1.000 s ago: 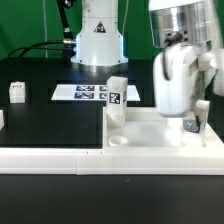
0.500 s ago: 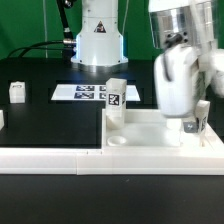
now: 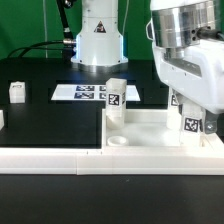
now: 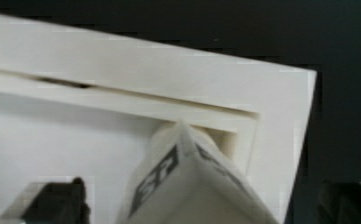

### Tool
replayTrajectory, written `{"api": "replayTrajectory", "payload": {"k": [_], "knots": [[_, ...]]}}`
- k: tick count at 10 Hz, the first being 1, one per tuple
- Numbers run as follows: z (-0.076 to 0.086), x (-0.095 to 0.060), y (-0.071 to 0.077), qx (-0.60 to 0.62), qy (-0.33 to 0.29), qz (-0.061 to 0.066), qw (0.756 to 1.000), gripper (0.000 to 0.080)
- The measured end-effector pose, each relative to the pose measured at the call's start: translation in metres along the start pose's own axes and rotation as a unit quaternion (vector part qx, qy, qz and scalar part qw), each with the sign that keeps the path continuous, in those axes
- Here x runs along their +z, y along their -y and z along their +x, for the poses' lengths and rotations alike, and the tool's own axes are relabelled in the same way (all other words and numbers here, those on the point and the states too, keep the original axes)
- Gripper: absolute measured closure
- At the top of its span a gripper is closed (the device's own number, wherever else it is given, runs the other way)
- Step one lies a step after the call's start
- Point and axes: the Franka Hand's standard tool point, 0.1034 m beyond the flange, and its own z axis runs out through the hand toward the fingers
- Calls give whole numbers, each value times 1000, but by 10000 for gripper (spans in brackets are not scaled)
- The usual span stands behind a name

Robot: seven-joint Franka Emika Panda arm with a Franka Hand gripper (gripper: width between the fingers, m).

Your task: Assemble square table

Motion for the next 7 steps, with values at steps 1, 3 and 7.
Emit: {"api": "replayTrajectory", "payload": {"k": [1,3,7], "knots": [[0,0,0,-28,0,0,1000,151],[-6,1,4,-236,-11,-40,971,151],[-3,2,3,-226,-13,-37,973,244]]}}
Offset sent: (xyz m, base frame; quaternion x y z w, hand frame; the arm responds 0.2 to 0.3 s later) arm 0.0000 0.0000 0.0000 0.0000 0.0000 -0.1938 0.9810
